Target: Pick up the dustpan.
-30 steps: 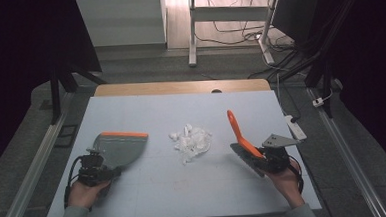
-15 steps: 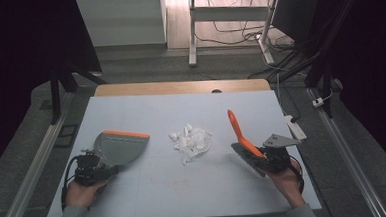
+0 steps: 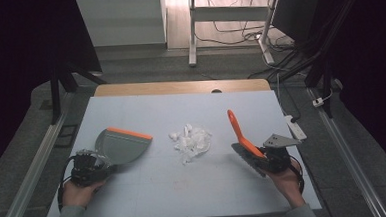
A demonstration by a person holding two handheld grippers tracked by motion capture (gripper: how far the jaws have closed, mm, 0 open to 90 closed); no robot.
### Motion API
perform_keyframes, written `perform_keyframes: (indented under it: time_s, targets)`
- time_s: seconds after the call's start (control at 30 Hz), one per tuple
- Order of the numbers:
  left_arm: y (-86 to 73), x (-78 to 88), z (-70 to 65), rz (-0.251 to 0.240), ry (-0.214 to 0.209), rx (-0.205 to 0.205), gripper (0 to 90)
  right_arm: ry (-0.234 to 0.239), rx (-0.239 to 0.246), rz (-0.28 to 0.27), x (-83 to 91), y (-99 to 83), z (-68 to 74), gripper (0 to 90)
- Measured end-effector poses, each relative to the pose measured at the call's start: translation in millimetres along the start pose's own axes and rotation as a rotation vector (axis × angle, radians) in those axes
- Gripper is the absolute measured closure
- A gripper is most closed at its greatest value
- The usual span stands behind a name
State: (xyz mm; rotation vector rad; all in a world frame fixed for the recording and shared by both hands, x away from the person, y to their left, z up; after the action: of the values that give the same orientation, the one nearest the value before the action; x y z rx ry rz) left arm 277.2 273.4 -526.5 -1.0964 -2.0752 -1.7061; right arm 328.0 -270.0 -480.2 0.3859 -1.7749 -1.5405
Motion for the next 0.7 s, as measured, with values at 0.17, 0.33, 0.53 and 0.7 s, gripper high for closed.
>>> perform_keyframes:
  time_s: [0.17, 0.33, 0.53, 0.7]
  targets:
    - [1.0, 2.9, 2.5, -0.023, -0.021, -0.008, 61.5, -0.001, 0.001, -0.003, 0.6, 0.1, 0.1, 70.2]
    - [2.4, 6.2, 5.6, -0.046, -0.038, -0.035, 61.4, -0.004, 0.002, -0.007, 0.9, 0.2, -0.2, 70.2]
    - [4.8, 10.0, 8.7, -0.078, -0.067, -0.057, 61.4, -0.007, 0.003, -0.006, 0.8, 0.1, 0.4, 70.2]
    - [7.0, 15.3, 12.9, -0.095, -0.078, -0.067, 61.4, -0.007, 0.007, -0.003, 0.6, -0.1, 0.7, 70.2]
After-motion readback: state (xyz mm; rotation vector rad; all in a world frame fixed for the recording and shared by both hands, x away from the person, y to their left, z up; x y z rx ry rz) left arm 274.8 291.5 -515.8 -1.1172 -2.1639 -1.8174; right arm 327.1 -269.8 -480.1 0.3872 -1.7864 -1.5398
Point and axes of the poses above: each handheld gripper's, and its own axes: x roughly backward along the jaws, y roughly out of its top, z roughly to its left, the point moved 1 cm from there along -x, roughly forward along the jaws, and after that the axes turned 15 degrees about -z, right-handed, at the moved point
